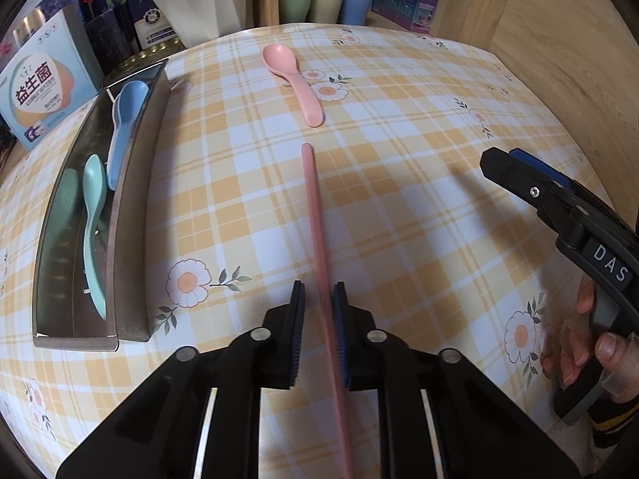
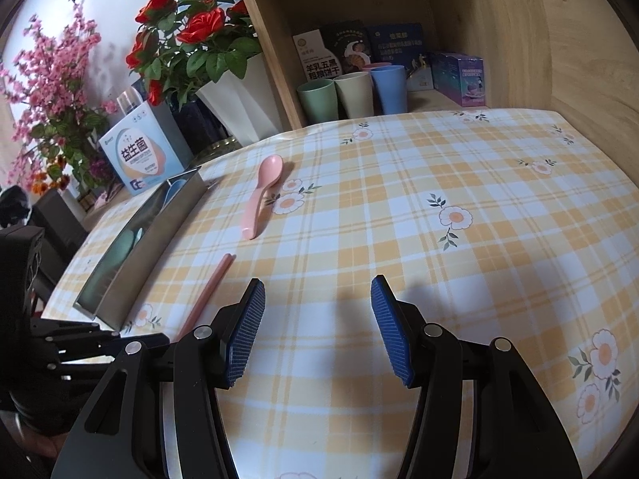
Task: Organize utensils
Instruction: 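Lower the left gripper onto the pink chopstick and close on it, then lift the pink chopstick with the left gripper while the right gripper grasps the pink spoon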
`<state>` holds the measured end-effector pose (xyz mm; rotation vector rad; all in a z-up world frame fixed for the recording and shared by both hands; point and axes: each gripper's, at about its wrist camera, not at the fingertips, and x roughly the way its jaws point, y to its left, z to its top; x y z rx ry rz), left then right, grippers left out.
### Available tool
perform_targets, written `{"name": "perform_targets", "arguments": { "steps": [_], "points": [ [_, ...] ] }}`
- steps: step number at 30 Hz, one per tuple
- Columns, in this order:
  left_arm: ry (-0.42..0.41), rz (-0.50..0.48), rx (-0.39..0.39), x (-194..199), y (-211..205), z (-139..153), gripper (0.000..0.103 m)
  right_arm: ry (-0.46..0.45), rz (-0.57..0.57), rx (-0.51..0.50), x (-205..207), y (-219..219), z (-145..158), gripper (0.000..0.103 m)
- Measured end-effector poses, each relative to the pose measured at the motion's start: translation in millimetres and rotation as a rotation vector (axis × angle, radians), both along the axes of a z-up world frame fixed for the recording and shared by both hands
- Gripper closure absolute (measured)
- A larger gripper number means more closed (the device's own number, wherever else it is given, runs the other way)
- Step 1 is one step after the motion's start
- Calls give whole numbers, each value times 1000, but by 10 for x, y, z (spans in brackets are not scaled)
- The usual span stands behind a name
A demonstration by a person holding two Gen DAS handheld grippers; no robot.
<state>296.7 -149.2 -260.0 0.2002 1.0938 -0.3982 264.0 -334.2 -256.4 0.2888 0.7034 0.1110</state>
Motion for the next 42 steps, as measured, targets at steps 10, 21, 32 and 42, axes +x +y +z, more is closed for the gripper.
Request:
{"name": "perform_targets", "arguments": {
  "steps": [10,21,32,42],
  "points": [
    [2,22,-17,-29,48,0,97,8,8,6,23,-9,-20,49],
    [7,17,-74,-92,98,99,97,30,7,11,50,-13,-46,49],
    [-39,26,-153,-109,216,313,97,61,12,-9,90,22,-68,49],
    [-59,64,-282,-121,492,537,98,104,17,-61,148,107,-96,49]
  ]
}}
